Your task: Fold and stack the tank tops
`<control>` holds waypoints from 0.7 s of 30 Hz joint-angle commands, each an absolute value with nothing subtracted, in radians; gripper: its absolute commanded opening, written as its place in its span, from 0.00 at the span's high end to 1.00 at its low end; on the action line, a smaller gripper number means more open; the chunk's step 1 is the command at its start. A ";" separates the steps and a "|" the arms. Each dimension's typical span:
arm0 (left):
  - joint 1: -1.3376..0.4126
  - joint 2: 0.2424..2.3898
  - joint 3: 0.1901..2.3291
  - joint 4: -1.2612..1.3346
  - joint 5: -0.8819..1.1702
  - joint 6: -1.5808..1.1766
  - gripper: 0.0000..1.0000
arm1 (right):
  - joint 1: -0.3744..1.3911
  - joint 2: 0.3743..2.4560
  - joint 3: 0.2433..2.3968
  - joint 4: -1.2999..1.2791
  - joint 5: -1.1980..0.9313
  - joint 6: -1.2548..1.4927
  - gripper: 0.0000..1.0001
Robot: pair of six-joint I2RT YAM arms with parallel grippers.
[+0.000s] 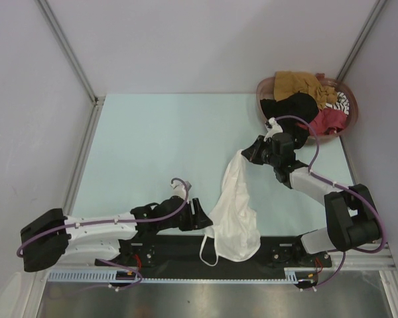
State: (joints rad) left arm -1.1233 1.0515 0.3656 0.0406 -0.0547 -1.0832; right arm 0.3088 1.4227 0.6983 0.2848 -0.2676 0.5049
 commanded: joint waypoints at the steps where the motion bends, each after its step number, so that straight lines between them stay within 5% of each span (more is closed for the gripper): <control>1: -1.160 1.084 0.331 0.118 -0.087 -1.287 0.35 | 0.316 1.394 0.690 0.347 -0.242 0.509 1.00; 21: -1.393 1.138 0.565 -0.260 -0.480 -1.463 0.40 | 0.316 1.431 0.695 0.360 -0.267 0.517 1.00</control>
